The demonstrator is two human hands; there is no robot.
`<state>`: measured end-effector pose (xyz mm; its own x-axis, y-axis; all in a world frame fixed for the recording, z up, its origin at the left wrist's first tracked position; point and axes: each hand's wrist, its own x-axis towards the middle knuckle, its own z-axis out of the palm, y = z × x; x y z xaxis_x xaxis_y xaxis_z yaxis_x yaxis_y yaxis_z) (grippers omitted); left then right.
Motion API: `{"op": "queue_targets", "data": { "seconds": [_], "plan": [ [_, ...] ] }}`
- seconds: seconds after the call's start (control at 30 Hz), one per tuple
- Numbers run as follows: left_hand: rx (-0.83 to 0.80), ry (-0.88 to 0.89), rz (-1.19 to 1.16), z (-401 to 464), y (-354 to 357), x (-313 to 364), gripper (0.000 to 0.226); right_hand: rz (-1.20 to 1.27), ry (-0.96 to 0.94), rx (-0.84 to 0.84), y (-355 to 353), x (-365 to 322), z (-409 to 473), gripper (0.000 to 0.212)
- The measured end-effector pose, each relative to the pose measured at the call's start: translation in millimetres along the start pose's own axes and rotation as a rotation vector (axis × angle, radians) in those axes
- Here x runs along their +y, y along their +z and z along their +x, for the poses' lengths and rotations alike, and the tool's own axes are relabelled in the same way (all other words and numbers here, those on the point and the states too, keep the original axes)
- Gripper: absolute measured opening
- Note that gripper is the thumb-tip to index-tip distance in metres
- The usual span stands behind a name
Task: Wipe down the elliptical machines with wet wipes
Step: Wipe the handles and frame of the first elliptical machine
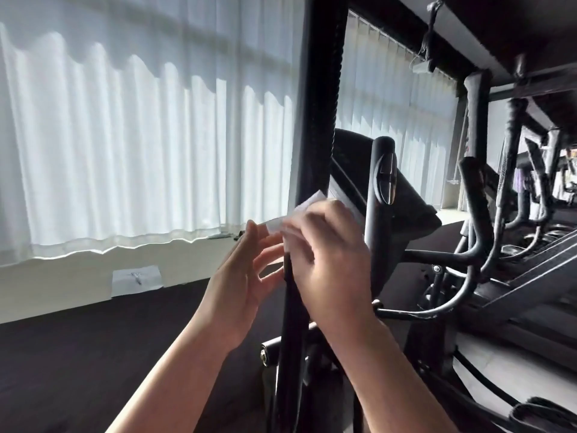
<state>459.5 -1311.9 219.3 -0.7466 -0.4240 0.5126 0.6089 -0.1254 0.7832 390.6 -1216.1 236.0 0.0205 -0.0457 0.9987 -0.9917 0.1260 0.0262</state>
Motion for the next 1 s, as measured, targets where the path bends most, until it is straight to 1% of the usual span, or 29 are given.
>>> {"op": "queue_targets", "data": {
  "seconds": [0.1,0.17,0.23,0.33,0.43,0.5,0.53,0.57,0.6,0.63,0.67,0.7,0.73,0.8,0.87,0.93,1.0],
  "plan": [
    [-0.031,0.002,-0.035,-0.6,-5.9,0.6,0.05,-0.128,-0.065,0.047,0.9,-0.3,35.4,0.011],
    [-0.041,-0.002,-0.044,-0.1,-7.7,0.8,0.053,-0.204,-0.127,0.016,-1.4,2.5,40.4,0.011],
    [-0.049,-0.008,-0.048,1.1,-9.8,0.4,0.053,-0.245,-0.199,-0.066,-7.3,7.1,27.0,0.009],
    [-0.084,-0.027,-0.063,4.5,-11.8,3.3,0.051,-0.213,-0.287,-0.238,-17.5,9.9,-4.2,0.007],
    [-0.094,-0.09,-0.122,7.7,-11.8,10.7,0.052,-0.285,-0.445,-0.412,-23.8,9.8,-11.1,0.019],
    [-0.122,-0.107,-0.13,8.7,-10.1,13.9,0.054,-0.323,-0.511,-0.472,-25.1,12.1,5.5,0.032],
    [-0.129,-0.11,-0.136,9.0,-9.7,14.3,0.055,-0.351,-0.537,-0.484,-24.9,13.3,20.0,0.036],
    [-0.131,-0.115,-0.144,9.6,-9.8,13.3,0.057,-0.384,-0.552,-0.487,-23.9,13.2,38.2,0.033],
    [-0.126,-0.117,-0.149,9.6,-10.0,12.0,0.058,-0.413,-0.562,-0.464,-22.4,13.4,58.4,0.024],
    [-0.118,-0.117,-0.151,9.3,-10.2,10.8,0.059,-0.429,-0.574,-0.407,-21.1,13.5,80.3,0.013],
    [-0.115,-0.117,-0.155,8.6,-10.4,9.5,0.06,-0.445,-0.573,-0.338,-20.9,12.2,101.8,0.008],
    [-0.116,-0.116,-0.166,8.1,-11.0,8.0,0.06,-0.458,-0.572,-0.286,-21.5,10.7,120.7,0.012],
    [-0.118,-0.117,-0.182,7.6,-11.7,6.8,0.06,-0.468,-0.57,-0.277,-22.1,10.6,133.5,0.017],
    [-0.128,-0.127,-0.217,7.3,-13.1,6.4,0.06,-0.475,-0.553,-0.355,-22.1,11.3,136.3,0.016],
    [-0.141,-0.138,-0.244,8.2,-16.2,7.4,0.06,-0.474,-0.557,-0.519,-23.9,11.5,108.5,0.011],
    [-0.152,-0.134,-0.244,12.1,-19.6,7.4,0.061,-0.479,-0.675,-0.656,-30.0,6.2,70.5,0.016],
    [-0.146,-0.13,-0.211,19.8,-19.9,10.2,0.061,-0.443,-0.747,-0.742,-32.2,3.8,46.3,0.022]
  ]
}}
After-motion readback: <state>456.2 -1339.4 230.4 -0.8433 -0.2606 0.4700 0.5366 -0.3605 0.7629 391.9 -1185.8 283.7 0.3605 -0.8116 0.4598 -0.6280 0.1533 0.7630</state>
